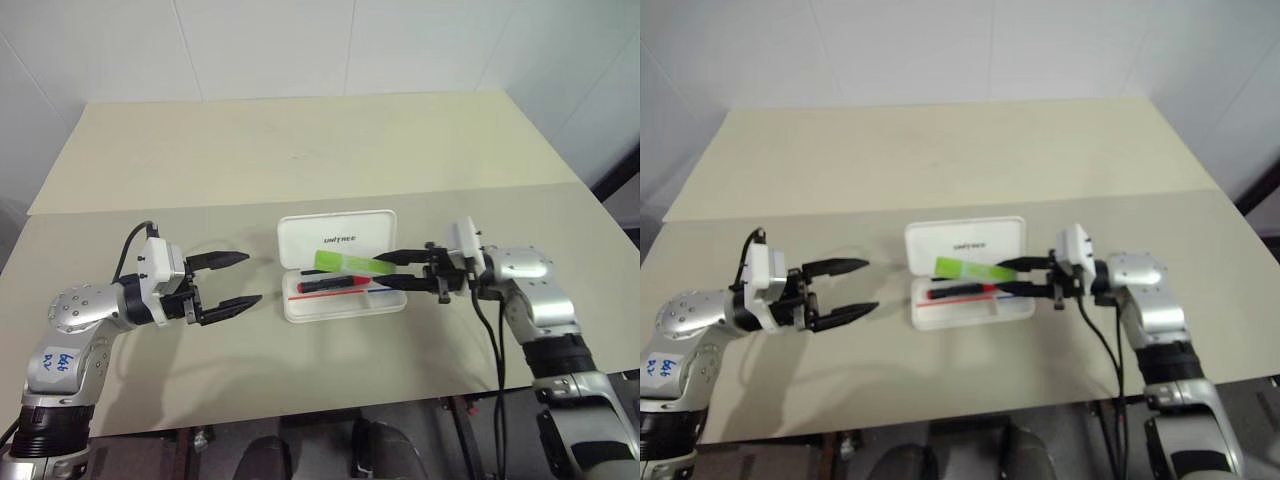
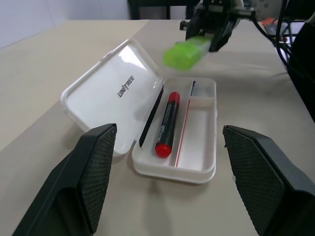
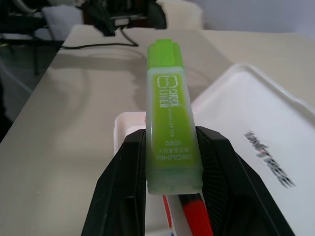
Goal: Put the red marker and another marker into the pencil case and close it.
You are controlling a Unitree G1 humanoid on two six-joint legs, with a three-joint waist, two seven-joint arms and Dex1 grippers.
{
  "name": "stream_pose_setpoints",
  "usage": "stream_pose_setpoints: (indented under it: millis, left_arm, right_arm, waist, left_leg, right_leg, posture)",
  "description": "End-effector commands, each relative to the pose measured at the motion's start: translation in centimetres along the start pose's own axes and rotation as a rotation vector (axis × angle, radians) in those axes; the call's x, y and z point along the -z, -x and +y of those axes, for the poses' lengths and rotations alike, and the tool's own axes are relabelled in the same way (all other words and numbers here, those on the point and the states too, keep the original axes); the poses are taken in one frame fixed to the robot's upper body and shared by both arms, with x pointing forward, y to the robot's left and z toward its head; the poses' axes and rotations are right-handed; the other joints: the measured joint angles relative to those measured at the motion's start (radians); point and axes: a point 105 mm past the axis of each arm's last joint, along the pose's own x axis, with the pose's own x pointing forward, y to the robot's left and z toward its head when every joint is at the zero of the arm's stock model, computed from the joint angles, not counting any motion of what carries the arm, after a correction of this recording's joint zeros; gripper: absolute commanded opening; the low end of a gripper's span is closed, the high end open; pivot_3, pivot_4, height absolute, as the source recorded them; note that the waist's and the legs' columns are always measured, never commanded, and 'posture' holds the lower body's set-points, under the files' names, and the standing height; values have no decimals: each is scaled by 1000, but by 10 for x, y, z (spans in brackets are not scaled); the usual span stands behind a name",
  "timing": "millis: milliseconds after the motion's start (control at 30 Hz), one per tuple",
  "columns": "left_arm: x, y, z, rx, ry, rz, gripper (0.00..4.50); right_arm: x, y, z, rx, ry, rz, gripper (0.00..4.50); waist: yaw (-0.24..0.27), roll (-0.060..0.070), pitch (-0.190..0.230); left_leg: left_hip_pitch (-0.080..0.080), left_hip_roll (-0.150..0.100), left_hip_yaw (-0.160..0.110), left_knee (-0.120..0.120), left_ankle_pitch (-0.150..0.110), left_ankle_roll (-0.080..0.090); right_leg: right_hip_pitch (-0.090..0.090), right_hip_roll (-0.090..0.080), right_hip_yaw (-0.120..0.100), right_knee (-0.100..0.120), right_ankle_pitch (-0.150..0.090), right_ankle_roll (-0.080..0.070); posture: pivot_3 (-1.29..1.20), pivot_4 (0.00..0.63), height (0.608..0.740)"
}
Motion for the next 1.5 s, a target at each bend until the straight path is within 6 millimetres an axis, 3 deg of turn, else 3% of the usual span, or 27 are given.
stream_pose_setpoints:
  millis: [33, 200, 467, 900, 1500]
  left_arm:
    - [-13, 1, -5, -12, -56, -18, 3688]
    - [-14, 1, -7, -31, -53, -21, 3688]
    - [-14, 0, -7, -43, -52, -25, 3688]
    - [-17, -3, -4, -46, -63, -36, 3688]
    - [-19, -6, -1, -28, -65, -40, 3688]
  right_arm:
    - [12, -13, 12, -130, -8, 57, 1097]
    - [24, -30, 9, -152, -14, 118, 1097]
    - [25, -44, 6, -151, -7, 122, 1097]
    - [22, -29, -5, -121, 4, 131, 1097]
    - [28, -24, 3, -148, -53, 123, 1097]
  waist:
    - [1, 0, 0]
    - [-2, 0, 0]
    - [-3, 0, 0]
    - [-4, 0, 0]
    - [-3, 0, 0]
  left_leg:
    - [-1, 0, 0, 0, 0, 0]
    - [-1, -1, 0, 0, 0, 0]
    - [-1, 0, 0, 0, 0, -1]
    - [-1, -1, 1, 0, 0, -1]
    - [-1, -1, 1, 0, 0, -1]
  right_leg:
    - [0, 0, 0, 0, 0, 0]
    - [-1, -1, 0, 0, 0, 0]
    - [-1, 0, 0, 0, 0, 0]
    - [-1, 0, 0, 0, 0, 0]
    - [-1, 0, 0, 0, 0, 0]
  posture:
    - [0, 150, 740]
    - [0, 150, 740]
    - [0, 150, 740]
    - [0, 150, 740]
    - [0, 150, 740]
